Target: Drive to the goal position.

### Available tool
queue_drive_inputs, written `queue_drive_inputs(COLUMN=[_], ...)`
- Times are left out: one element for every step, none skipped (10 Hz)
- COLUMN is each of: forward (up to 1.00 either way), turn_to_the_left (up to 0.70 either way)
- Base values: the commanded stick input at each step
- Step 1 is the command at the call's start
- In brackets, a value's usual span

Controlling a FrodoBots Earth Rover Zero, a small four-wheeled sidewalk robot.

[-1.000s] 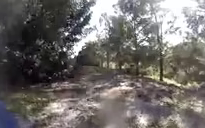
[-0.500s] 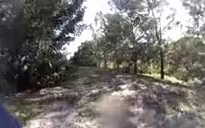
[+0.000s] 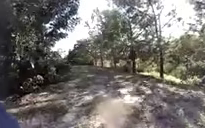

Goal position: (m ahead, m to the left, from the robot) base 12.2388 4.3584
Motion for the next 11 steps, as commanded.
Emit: queue_drive_inputs(forward=[0.70, 0.70, 0.70, 0.70, 0.70, 0.70, 0.70, 0.70, 0.70, 0.70, 0.70], turn_to_the_left=[0.35, 0.35, 0.35, 0.33, 0.09, 0.00, 0.00, 0.00, 0.00, 0.00, 0.00])
